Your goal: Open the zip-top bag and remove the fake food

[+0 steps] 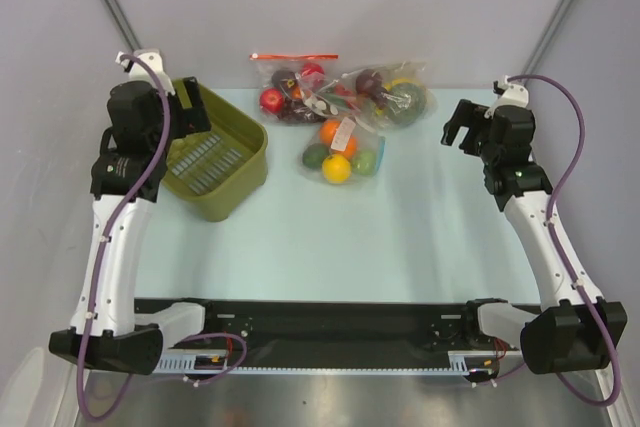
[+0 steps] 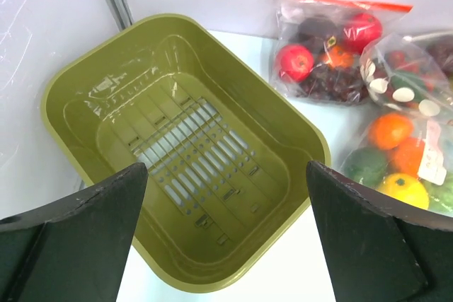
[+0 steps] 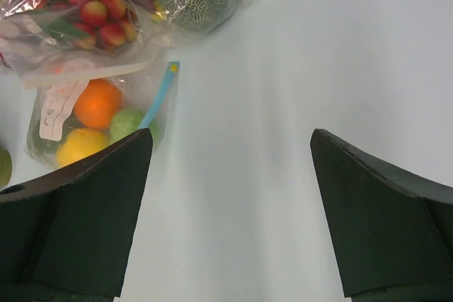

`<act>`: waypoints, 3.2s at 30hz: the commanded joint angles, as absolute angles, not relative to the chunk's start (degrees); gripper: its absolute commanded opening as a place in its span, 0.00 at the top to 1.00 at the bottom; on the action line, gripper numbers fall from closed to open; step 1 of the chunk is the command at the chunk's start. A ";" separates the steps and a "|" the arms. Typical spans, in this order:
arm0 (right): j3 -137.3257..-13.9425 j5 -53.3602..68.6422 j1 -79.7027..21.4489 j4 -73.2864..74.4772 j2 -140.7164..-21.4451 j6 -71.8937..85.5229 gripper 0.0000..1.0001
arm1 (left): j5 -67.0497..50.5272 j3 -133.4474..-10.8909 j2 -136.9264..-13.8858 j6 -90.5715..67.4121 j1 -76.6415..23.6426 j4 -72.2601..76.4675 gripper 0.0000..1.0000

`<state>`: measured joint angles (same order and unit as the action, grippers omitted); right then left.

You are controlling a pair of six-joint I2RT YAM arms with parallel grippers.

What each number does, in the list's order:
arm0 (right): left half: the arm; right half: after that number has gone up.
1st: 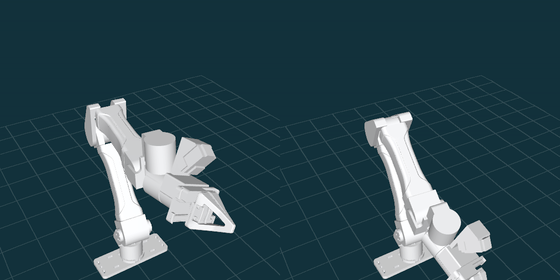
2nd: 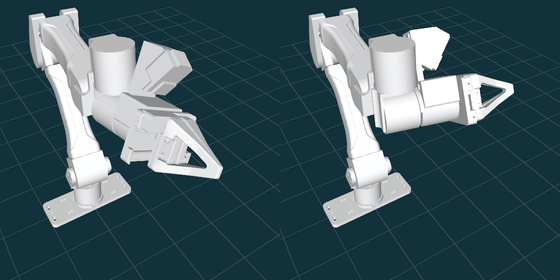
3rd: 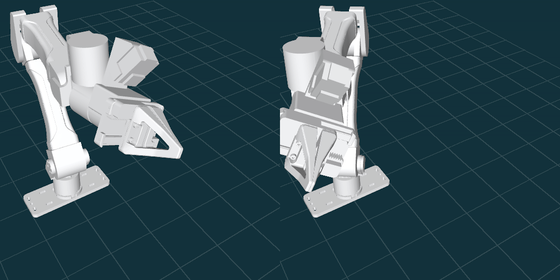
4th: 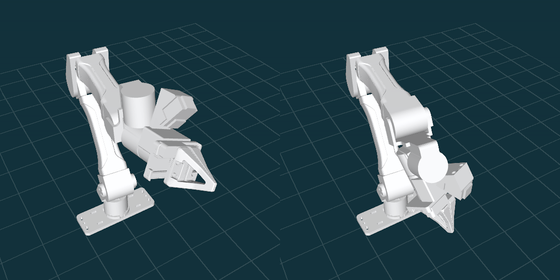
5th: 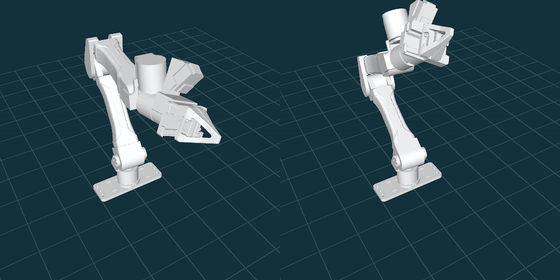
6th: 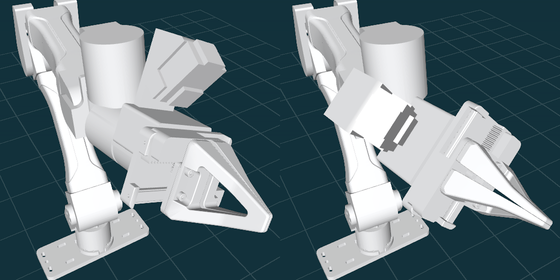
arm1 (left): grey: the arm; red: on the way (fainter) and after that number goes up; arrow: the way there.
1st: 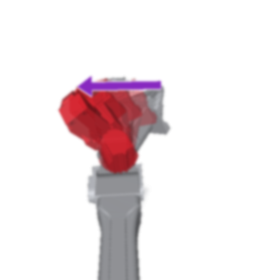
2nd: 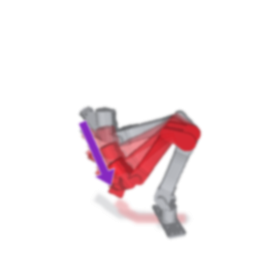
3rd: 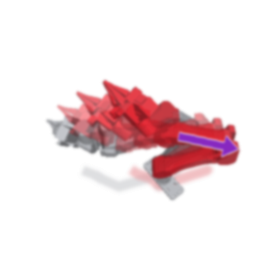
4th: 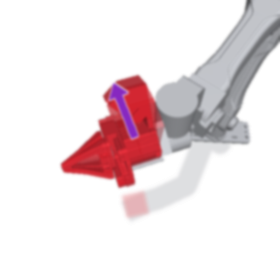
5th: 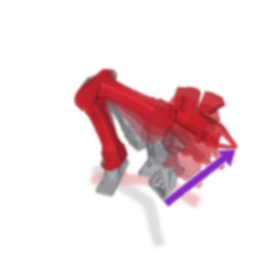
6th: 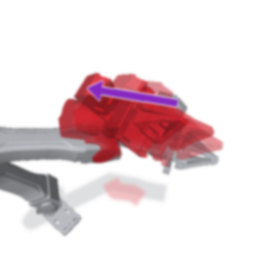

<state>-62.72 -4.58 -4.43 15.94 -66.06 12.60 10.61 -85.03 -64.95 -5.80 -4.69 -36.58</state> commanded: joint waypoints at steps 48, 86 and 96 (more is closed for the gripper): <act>-69.78 4.13 -7.03 21.10 -68.02 10.28 0.02 | -7.65 -131.92 -135.88 -35.24 -31.73 -25.06 0.16; -61.45 17.83 -12.65 10.82 -65.83 12.20 0.02 | -41.92 -107.94 -103.02 -52.64 -25.66 -3.79 1.00; -54.67 19.25 -15.99 0.62 -63.54 14.16 0.02 | -49.46 -101.69 -98.52 -58.87 -25.66 2.37 1.00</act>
<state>-54.52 18.41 -15.27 6.39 -65.56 14.13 -43.97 -101.91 -102.94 -54.92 -25.54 -4.08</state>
